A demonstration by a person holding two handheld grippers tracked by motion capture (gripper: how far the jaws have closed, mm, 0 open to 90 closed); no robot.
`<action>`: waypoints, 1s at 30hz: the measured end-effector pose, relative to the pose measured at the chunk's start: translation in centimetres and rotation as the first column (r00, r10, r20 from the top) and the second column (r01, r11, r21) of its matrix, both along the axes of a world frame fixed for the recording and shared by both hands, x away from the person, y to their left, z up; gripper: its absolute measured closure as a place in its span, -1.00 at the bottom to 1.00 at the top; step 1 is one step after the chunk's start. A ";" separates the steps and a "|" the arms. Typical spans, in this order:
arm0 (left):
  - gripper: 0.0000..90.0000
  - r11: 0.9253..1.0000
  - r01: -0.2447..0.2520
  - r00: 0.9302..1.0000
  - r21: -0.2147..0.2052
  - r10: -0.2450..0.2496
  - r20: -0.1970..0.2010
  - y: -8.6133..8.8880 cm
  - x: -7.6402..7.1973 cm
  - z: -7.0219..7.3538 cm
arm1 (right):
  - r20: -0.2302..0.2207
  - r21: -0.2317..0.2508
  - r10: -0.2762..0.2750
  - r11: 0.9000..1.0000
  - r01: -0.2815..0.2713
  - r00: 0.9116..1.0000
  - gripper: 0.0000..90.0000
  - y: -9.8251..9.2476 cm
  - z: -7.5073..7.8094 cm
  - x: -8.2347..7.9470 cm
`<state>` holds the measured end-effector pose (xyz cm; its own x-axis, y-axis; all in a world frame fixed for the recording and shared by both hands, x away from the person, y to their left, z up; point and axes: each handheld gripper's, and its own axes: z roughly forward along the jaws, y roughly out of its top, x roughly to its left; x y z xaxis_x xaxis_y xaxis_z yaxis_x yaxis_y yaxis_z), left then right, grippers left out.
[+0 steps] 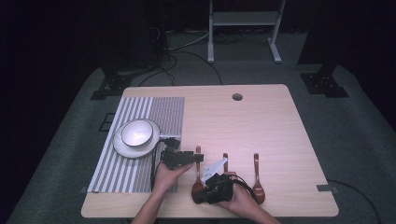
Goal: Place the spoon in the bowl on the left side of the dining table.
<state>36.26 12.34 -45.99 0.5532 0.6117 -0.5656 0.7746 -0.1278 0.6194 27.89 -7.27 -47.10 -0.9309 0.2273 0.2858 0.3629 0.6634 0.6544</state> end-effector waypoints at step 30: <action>0.65 0.996 0.075 0.996 -0.057 -0.077 -0.046 0.1 0.9 -0.4 | 0.007 0.016 0.001 1.000 -0.001 1.000 0.63 -0.2 -0.1 -0.3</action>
